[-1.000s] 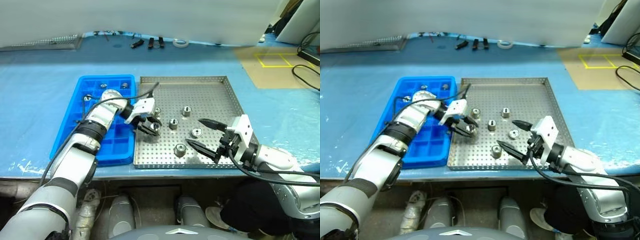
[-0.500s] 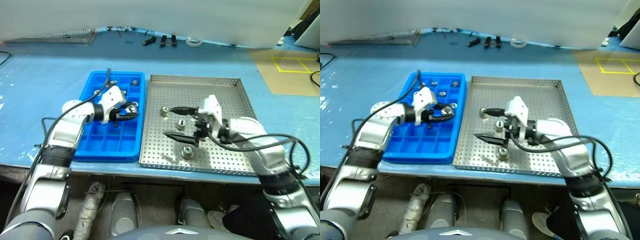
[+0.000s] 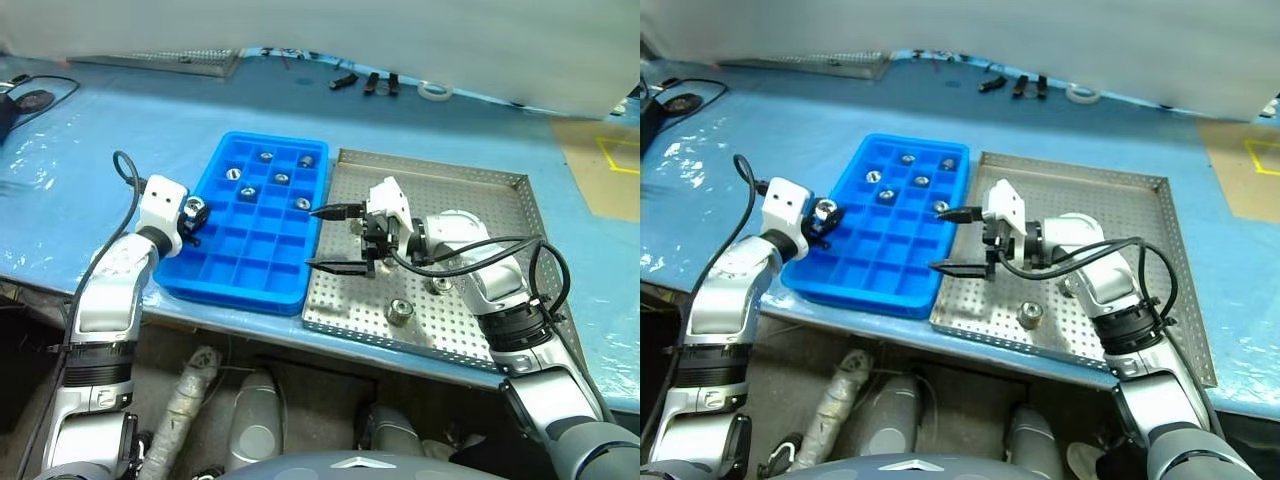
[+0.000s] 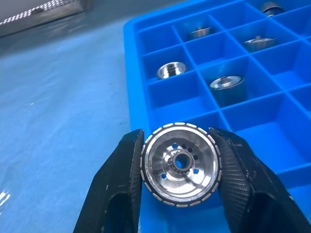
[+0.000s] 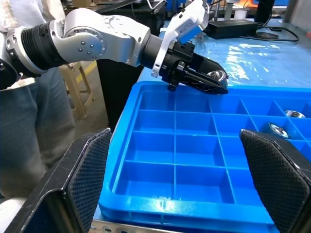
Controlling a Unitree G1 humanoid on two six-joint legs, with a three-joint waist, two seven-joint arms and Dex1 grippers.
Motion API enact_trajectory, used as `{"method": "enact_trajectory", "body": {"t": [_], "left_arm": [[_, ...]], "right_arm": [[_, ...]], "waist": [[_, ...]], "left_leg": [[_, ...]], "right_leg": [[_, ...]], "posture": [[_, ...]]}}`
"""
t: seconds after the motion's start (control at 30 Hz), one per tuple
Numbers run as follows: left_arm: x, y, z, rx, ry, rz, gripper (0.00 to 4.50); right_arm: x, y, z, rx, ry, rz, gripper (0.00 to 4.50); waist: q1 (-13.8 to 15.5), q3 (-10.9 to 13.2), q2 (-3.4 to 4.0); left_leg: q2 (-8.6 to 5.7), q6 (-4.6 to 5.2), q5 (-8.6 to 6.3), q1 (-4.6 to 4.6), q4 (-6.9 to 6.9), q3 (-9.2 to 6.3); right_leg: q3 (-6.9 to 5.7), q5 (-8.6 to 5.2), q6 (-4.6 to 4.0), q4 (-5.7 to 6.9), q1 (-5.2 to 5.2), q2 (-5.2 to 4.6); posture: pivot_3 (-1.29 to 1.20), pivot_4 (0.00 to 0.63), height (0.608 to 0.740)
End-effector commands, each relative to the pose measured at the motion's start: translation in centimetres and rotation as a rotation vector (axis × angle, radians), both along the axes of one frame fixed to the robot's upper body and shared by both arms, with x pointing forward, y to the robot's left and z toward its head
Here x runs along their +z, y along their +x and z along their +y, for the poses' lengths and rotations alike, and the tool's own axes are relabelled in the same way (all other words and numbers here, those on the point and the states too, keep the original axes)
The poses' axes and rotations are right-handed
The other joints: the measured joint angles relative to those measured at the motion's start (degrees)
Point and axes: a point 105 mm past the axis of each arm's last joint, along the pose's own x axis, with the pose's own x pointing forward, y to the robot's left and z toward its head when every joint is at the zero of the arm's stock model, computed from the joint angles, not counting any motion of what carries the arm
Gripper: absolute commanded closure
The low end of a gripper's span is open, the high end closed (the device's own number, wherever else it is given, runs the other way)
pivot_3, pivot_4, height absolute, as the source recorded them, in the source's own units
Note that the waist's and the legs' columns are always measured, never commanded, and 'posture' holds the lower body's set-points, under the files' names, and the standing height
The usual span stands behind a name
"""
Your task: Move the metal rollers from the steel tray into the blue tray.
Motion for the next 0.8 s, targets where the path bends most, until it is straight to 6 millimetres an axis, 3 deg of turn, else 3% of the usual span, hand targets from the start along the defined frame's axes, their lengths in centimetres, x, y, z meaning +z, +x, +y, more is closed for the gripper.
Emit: {"method": "enact_trajectory", "body": {"t": [0.03,0.37,0.63,0.8], "left_arm": [[1.7,0.8,-0.4,0.008,0.017,-0.066,2.8],[0.4,2.3,-2.0,-0.055,0.025,-0.006,2.8],[2.2,2.8,-3.6,-0.127,0.02,-0.062,0.18],[5.1,3.6,-6.0,-0.235,-0.034,-0.139,0.18]], "right_arm": [[1.1,-0.3,0.0,0.009,0.012,-0.048,0.0],[0.8,-0.3,-1.4,-0.076,0.013,-0.047,0.0],[0.8,-0.5,-1.7,-0.105,0.02,-0.046,0.0],[1.4,-0.5,-2.4,-0.151,0.028,-0.06,0.0]], "waist": [[0.23,0.0,0.0],[-0.02,0.0,0.0],[-0.16,0.0,0.0],[-0.15,0.0,0.0]], "left_leg": [[0.0,-0.04,0.02,-0.02,0.0,-0.08],[0.01,-0.38,0.24,-0.15,0.09,-0.49],[0.02,-0.5,0.31,-0.15,0.09,-0.51],[0.02,-0.59,0.37,-0.19,0.19,-0.51]], "right_leg": [[-0.08,0.0,0.0,0.05,0.0,0.0],[-0.44,-0.04,-0.08,0.37,0.0,0.01],[-0.48,-0.07,-0.12,0.42,-0.01,0.01],[-0.51,-0.07,-0.12,0.53,-0.01,-0.02]], "posture": [[0.36,0.15,0.74],[0.29,0.15,0.74],[0.25,0.15,0.74],[0.2,0.15,0.74]]}}
